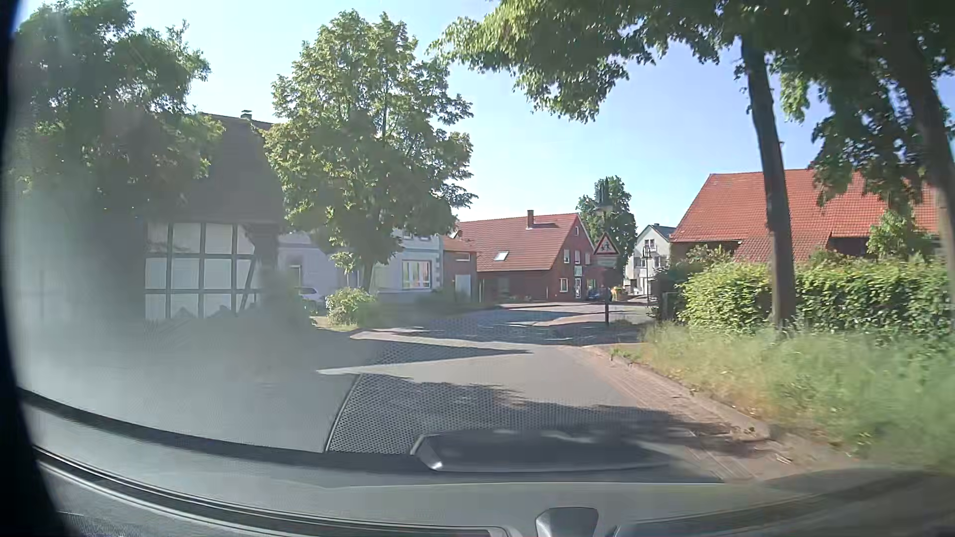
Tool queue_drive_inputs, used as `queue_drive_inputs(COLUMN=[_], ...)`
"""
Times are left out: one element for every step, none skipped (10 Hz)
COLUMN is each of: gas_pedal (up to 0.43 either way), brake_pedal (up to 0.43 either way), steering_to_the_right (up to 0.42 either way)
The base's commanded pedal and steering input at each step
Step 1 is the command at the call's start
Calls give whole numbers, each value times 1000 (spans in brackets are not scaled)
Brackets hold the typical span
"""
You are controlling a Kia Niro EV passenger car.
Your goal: Follow the waypoints while adhering to traffic rules and regulations
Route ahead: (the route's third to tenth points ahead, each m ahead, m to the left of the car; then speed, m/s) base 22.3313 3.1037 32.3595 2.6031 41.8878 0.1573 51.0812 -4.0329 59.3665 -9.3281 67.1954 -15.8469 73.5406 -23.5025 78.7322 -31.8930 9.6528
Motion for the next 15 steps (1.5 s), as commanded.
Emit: queue_drive_inputs(gas_pedal=[79,79,79,87,98,98,110,130,130,130,130,130,138,150,150], brake_pedal=[6,6,6,6,6,6,6,6,6,6,6,6,6,6,6], steering_to_the_right=[-48,-43,-36,-30,-26,-24,-22,-15,-5,3,9,15,21,25,29])
